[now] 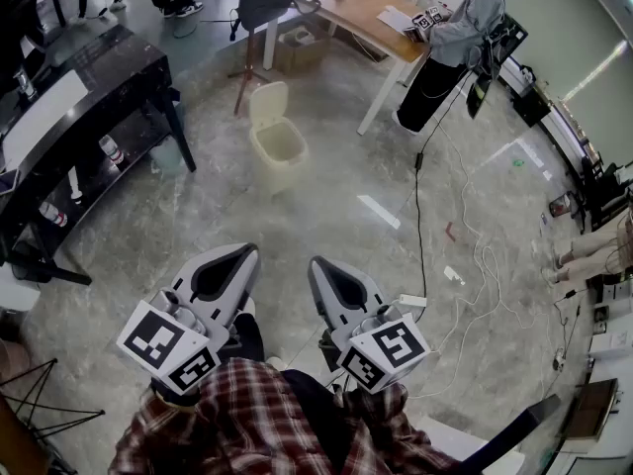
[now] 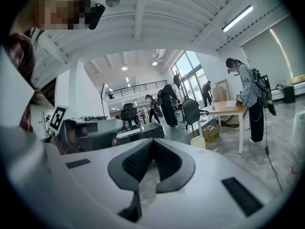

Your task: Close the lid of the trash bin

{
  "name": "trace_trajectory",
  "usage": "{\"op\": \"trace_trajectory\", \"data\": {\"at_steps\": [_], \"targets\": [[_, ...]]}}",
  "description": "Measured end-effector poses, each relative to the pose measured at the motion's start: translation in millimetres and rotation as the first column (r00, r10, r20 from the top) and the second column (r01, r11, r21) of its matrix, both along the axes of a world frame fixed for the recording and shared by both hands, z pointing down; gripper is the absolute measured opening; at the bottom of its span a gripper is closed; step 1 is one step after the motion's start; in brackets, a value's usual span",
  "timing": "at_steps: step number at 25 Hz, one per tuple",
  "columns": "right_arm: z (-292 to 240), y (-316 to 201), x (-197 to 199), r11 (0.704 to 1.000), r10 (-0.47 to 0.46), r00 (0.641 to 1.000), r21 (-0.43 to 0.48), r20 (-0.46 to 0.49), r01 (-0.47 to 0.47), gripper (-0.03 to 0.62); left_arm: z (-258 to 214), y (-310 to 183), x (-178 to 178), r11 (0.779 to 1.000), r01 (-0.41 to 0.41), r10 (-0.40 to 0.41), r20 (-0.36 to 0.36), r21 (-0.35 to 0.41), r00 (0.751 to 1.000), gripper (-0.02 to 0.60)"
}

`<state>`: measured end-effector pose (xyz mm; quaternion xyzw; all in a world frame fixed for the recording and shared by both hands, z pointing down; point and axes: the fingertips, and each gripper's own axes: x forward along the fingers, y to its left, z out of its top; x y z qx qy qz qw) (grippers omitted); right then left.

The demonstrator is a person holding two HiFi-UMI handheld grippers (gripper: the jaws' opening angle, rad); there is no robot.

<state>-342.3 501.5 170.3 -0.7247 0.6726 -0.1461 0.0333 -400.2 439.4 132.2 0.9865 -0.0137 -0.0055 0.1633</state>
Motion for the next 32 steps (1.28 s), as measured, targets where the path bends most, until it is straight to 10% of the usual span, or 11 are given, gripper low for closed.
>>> {"op": "trace_trajectory", "data": {"at_steps": [20,32], "targets": [[26,-133,127,0.988,0.152,0.985,-0.009,0.079,-0.152,0.014,31,-154,115,0.997,-0.077,0.077,0.098,-0.008,0.992,0.012],[13,-203,299,1.0,0.007,0.996,-0.005,0.084,-0.007,0.014,16,-232,285,0.996,0.092,-0.091,0.069,-0.015,0.993,0.012]]}}
